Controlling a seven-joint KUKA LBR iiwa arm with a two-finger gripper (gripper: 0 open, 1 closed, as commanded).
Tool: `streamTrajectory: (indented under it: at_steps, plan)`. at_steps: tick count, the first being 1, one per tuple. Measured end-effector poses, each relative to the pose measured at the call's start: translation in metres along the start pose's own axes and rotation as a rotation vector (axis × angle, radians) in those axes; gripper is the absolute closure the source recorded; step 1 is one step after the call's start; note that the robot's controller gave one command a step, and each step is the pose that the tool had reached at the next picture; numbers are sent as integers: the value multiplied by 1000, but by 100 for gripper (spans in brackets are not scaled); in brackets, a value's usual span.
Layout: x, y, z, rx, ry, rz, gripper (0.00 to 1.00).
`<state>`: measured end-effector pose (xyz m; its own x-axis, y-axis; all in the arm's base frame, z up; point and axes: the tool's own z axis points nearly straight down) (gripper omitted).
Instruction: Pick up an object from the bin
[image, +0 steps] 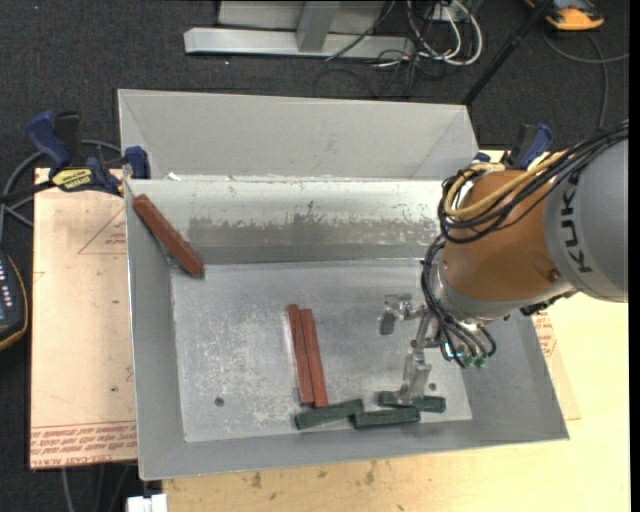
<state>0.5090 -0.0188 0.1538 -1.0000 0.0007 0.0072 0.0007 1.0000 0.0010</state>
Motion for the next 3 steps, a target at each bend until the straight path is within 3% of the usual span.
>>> streamTrajectory:
  at_steps: [1,2,3]
  plan:
    - [26,-23,80,1,-20,-169,0]
    - [26,-23,78,2,-18,-172,100]
    - [16,-58,-37,4,-12,-592,100]
